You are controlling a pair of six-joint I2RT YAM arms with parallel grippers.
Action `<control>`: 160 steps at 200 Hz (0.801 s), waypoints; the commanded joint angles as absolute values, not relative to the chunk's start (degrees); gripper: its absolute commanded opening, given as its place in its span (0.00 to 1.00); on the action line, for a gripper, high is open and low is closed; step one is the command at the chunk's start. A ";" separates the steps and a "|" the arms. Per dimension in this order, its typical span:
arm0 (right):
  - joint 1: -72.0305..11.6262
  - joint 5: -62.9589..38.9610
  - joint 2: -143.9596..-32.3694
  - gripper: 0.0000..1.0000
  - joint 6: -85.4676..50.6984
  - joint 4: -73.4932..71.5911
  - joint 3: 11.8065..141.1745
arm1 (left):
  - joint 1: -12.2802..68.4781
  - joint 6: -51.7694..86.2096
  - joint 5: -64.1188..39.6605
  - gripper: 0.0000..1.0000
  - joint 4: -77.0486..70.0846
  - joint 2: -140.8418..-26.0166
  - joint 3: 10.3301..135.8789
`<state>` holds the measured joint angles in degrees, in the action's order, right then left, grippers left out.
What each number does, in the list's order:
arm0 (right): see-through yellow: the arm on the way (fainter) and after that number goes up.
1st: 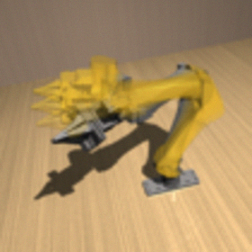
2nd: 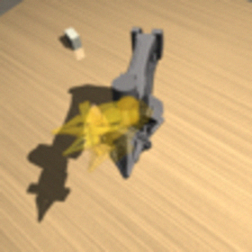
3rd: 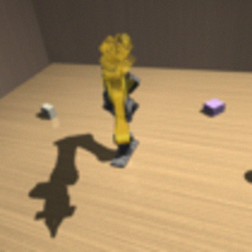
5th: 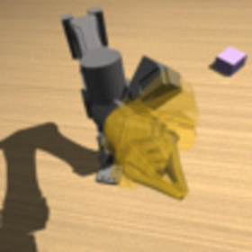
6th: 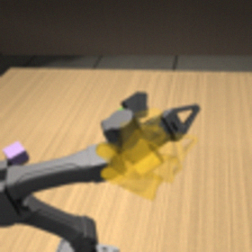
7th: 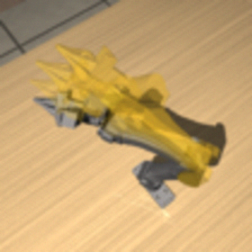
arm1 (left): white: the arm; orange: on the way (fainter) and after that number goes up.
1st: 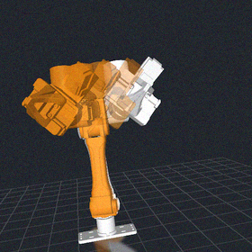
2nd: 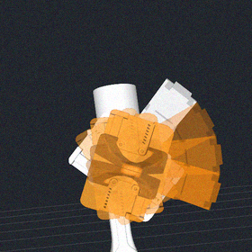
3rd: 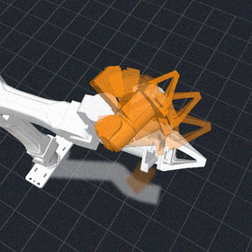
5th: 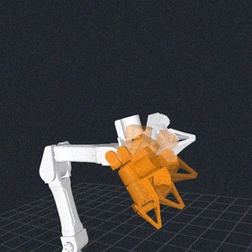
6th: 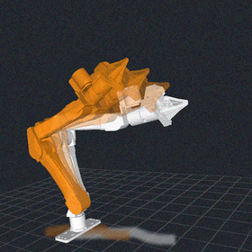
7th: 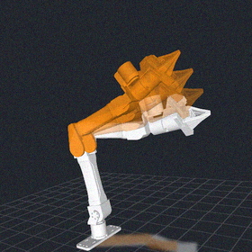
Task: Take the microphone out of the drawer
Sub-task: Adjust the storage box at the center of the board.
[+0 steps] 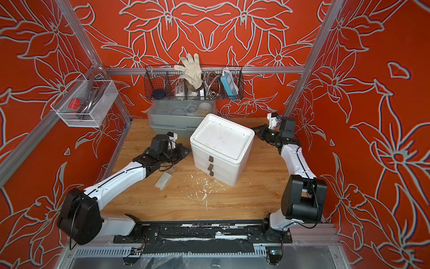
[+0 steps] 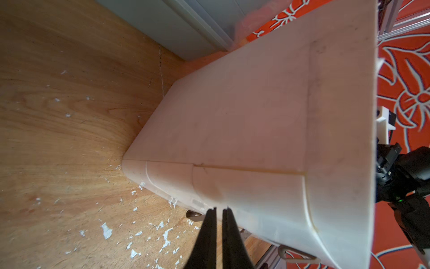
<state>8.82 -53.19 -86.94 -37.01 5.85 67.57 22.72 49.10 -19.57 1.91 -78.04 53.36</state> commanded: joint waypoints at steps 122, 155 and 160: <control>7.86 -57.00 -68.72 0.00 -38.16 6.53 53.49 | 24.61 48.56 -25.24 0.11 -1.89 -94.43 69.90; 7.91 -52.34 -64.89 0.00 -32.61 15.02 55.12 | 25.12 49.04 -26.33 0.11 -1.63 -96.05 71.79; 7.95 -51.10 -64.94 0.00 -31.22 17.34 56.15 | 25.05 48.94 -26.06 0.11 -1.50 -95.58 71.37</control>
<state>9.08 -53.39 -66.67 -37.15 7.84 53.74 23.99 49.71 -23.64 0.32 -95.77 70.43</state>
